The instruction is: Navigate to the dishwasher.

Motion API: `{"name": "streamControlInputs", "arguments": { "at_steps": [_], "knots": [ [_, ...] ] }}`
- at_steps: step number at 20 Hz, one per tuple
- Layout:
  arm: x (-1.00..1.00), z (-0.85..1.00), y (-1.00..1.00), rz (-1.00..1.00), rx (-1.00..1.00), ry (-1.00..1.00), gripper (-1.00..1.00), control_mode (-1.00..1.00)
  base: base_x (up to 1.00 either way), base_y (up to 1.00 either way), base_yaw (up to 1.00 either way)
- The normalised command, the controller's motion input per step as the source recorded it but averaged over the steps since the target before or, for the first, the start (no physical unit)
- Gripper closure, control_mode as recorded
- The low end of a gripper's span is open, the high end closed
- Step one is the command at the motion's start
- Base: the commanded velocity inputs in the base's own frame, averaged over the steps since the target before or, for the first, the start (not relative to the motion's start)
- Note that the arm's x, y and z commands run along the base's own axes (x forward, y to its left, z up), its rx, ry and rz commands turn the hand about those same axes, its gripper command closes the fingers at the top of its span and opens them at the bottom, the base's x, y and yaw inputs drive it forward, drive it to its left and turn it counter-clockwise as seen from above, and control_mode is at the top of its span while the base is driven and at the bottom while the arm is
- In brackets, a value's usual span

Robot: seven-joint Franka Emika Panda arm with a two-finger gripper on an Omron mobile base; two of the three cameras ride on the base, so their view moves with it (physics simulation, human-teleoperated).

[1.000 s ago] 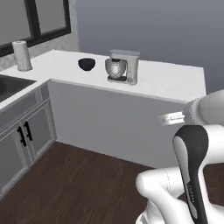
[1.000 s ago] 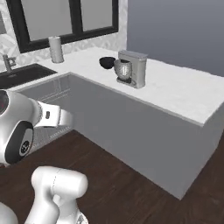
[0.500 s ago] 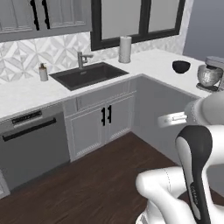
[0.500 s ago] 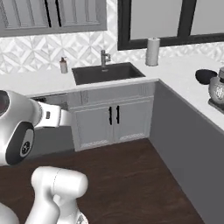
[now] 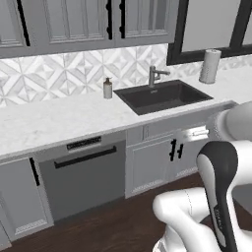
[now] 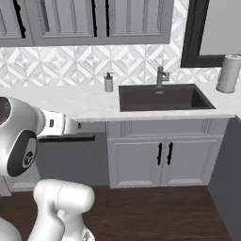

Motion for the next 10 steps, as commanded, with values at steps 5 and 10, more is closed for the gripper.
{"name": "streamControlInputs", "arguments": {
  "at_steps": [5, 10],
  "knots": [
    [0.0, 0.0, 0.0, 0.0, 0.0, 0.0, -1.0, 1.0, 1.0, 0.56, 0.36],
    [0.0, 0.0, 0.0, 0.0, 0.0, 0.0, -1.0, 1.0, 1.0, 0.57, 0.35]
  ]
}}
